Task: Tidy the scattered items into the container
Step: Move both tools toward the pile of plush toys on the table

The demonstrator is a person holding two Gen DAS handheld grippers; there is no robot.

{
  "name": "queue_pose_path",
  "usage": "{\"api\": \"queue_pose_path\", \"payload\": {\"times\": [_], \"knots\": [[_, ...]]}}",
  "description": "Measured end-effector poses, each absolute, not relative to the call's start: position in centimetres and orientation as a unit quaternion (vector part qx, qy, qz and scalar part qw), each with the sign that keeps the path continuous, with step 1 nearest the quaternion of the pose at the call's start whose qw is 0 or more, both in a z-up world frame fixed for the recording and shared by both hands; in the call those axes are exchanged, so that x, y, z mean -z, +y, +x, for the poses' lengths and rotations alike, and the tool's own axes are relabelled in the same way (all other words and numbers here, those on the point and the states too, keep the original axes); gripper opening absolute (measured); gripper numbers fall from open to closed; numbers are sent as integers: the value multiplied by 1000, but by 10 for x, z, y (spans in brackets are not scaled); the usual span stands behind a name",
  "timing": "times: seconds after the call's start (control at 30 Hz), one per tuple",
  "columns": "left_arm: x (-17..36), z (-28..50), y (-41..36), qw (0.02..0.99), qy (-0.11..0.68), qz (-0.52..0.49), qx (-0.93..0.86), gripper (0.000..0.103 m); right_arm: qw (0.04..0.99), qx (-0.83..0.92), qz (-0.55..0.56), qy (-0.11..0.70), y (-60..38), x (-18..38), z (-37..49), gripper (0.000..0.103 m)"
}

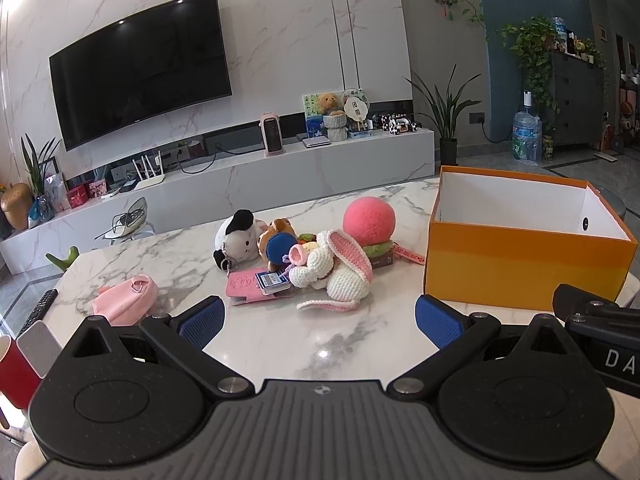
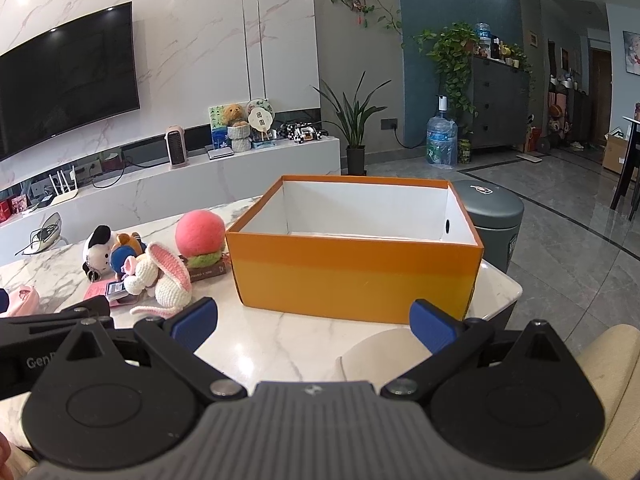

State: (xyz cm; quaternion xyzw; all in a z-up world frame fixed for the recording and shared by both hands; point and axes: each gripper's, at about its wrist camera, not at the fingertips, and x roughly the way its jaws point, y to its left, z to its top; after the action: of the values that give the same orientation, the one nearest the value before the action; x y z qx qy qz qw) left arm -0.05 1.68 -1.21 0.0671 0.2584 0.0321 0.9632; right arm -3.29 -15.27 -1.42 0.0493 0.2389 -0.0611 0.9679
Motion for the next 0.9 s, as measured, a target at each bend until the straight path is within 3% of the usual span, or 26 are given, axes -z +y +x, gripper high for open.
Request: {"api": "queue_pose_path", "payload": {"times": [0.9], "knots": [[12,-2,26,960,273,53,-37,103,962,47,48,263,-144,20,-29,103]]}}
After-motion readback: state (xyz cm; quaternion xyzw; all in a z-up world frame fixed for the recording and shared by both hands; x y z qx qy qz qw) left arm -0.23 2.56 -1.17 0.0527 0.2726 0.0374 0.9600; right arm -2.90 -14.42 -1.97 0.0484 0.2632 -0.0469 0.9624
